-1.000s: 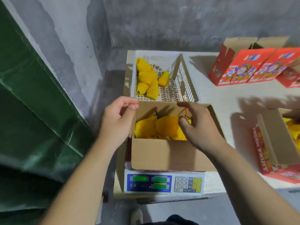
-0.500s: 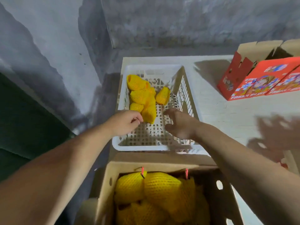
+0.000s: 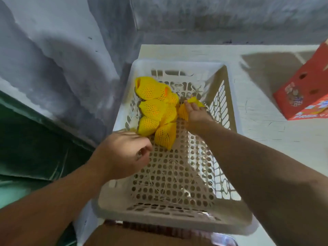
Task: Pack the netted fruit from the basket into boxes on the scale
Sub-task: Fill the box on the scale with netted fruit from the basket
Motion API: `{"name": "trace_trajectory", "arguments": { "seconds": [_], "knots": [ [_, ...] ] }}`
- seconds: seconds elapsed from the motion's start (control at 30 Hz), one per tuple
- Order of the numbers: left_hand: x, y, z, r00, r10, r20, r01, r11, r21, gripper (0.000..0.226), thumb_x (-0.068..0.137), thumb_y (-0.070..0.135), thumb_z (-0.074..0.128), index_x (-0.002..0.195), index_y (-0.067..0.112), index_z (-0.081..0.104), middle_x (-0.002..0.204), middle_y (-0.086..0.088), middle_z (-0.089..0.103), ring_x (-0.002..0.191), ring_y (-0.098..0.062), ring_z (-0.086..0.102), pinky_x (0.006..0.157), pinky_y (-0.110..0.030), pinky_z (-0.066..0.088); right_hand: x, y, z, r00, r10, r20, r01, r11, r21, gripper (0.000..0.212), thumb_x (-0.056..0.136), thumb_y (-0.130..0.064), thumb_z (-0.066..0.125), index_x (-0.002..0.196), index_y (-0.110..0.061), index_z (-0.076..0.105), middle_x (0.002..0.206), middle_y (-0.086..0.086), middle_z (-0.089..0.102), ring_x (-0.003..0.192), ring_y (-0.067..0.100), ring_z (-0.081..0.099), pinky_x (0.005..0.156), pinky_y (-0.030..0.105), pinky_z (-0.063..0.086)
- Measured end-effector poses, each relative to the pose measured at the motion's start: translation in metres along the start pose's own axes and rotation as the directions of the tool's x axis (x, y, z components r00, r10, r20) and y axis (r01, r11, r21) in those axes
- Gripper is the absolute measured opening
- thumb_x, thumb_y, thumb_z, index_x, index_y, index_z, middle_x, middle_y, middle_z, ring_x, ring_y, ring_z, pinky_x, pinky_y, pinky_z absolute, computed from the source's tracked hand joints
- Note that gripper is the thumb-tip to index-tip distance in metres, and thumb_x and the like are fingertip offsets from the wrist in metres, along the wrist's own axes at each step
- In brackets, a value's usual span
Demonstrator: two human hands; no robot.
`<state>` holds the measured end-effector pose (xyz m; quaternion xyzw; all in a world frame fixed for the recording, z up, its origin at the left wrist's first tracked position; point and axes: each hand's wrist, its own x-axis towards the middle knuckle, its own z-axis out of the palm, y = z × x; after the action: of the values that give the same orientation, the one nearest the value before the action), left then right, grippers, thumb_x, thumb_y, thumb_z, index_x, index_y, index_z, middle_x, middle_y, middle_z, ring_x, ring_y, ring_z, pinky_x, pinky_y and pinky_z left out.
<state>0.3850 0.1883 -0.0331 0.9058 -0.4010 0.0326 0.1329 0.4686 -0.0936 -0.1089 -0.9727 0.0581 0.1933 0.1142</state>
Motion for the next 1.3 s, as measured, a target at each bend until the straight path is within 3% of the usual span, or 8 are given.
{"name": "trace_trajectory", "arguments": {
  "seconds": [0.23, 0.4, 0.57, 0.73, 0.87, 0.93, 1.07, 1.3],
  "knots": [
    [0.003, -0.001, 0.005, 0.999, 0.006, 0.042, -0.008, 0.999, 0.045, 0.015, 0.093, 0.027, 0.060, 0.092, 0.022, 0.074, 0.080, 0.007, 0.070, 0.071, -0.018, 0.062, 0.071, -0.040, 0.051, 0.007, 0.000, 0.026, 0.989, 0.047, -0.139, -0.083, 0.961, -0.265, 0.043, 0.101, -0.025, 0.051, 0.140, -0.020, 0.035, 0.154, 0.020, 0.018, 0.147, 0.041, 0.017, 0.121, 0.052, 0.024],
    [0.001, 0.000, 0.007, 1.000, -0.019, -0.005, 0.020, 0.987, 0.159, 0.062, 0.091, 0.055, 0.066, 0.142, 0.019, 0.063, 0.115, 0.003, 0.073, 0.089, -0.019, 0.070, 0.076, -0.035, 0.056, -0.014, -0.023, -0.028, 0.970, -0.045, 0.239, 0.039, 0.999, 0.029, 0.112, 0.074, -0.063, 0.073, 0.162, -0.024, 0.016, 0.169, 0.016, 0.019, 0.153, 0.039, 0.020, 0.117, 0.055, 0.032],
    [0.002, 0.003, 0.001, 0.994, -0.087, 0.063, 0.076, 0.985, 0.156, 0.120, 0.076, 0.098, 0.049, 0.167, 0.022, 0.024, 0.154, 0.000, 0.052, 0.107, -0.024, 0.070, 0.082, -0.038, 0.057, -0.045, -0.039, -0.042, 0.572, -0.565, 0.595, 0.079, 0.760, 0.645, 0.094, 0.076, -0.047, 0.080, 0.156, -0.023, 0.036, 0.158, 0.002, 0.047, 0.144, 0.022, 0.047, 0.116, 0.043, 0.045],
    [-0.003, 0.001, -0.003, 0.990, -0.137, 0.008, 0.137, 0.986, -0.094, 0.081, 0.073, 0.069, 0.079, 0.140, 0.031, 0.054, 0.121, 0.003, 0.070, 0.101, -0.029, 0.070, 0.074, -0.042, 0.058, -0.045, -0.058, -0.026, 0.247, -0.777, 0.579, -0.108, 0.572, 0.813, 0.046, 0.098, -0.057, 0.054, 0.133, -0.028, 0.059, 0.137, 0.000, 0.066, 0.134, 0.023, 0.059, 0.119, 0.050, 0.040],
    [-0.001, 0.003, -0.003, 0.983, -0.182, 0.032, 0.185, 0.973, -0.140, 0.074, 0.074, 0.065, 0.081, 0.132, 0.026, 0.055, 0.118, 0.004, 0.063, 0.094, -0.025, 0.068, 0.070, -0.045, 0.057, -0.021, -0.058, -0.021, 0.770, -0.522, 0.367, -0.120, 0.446, 0.887, 0.049, 0.104, -0.052, 0.045, 0.109, -0.009, 0.068, 0.096, 0.015, 0.075, 0.085, 0.027, 0.073, 0.087, 0.041, 0.057],
    [-0.001, 0.002, -0.001, 0.988, -0.153, 0.019, 0.154, 0.983, -0.101, 0.074, 0.079, 0.064, 0.076, 0.135, 0.021, 0.054, 0.119, 0.000, 0.064, 0.094, -0.028, 0.068, 0.070, -0.046, 0.058, -0.005, -0.054, 0.002, 0.955, -0.296, 0.013, 0.220, 0.738, 0.638, 0.031, 0.097, -0.045, 0.057, 0.111, -0.018, 0.061, 0.101, 0.009, 0.067, 0.090, 0.028, 0.066, 0.082, 0.043, 0.054],
    [-0.001, 0.002, 0.001, 0.990, -0.143, 0.000, 0.143, 0.987, -0.078, 0.074, 0.084, 0.067, 0.067, 0.142, 0.026, 0.046, 0.125, 0.000, 0.059, 0.091, -0.023, 0.065, 0.067, -0.038, 0.055, 0.005, -0.064, 0.069, 0.885, -0.428, 0.183, 0.447, 0.891, -0.077, 0.087, 0.092, -0.042, 0.072, 0.157, -0.024, 0.016, 0.152, 0.017, 0.030, 0.138, 0.048, 0.036, 0.111, 0.059, 0.038],
    [-0.001, 0.001, 0.004, 0.991, -0.126, 0.037, 0.126, 0.992, 0.008, 0.077, 0.086, 0.067, 0.060, 0.146, 0.021, 0.047, 0.136, -0.005, 0.052, 0.090, -0.025, 0.064, 0.068, -0.036, 0.053, -0.013, -0.075, 0.072, 0.908, -0.314, 0.278, 0.226, 0.925, 0.306, 0.051, 0.108, -0.021, 0.051, 0.157, -0.015, 0.036, 0.162, 0.017, 0.035, 0.148, 0.037, 0.037, 0.120, 0.046, 0.032]
  ]
}}
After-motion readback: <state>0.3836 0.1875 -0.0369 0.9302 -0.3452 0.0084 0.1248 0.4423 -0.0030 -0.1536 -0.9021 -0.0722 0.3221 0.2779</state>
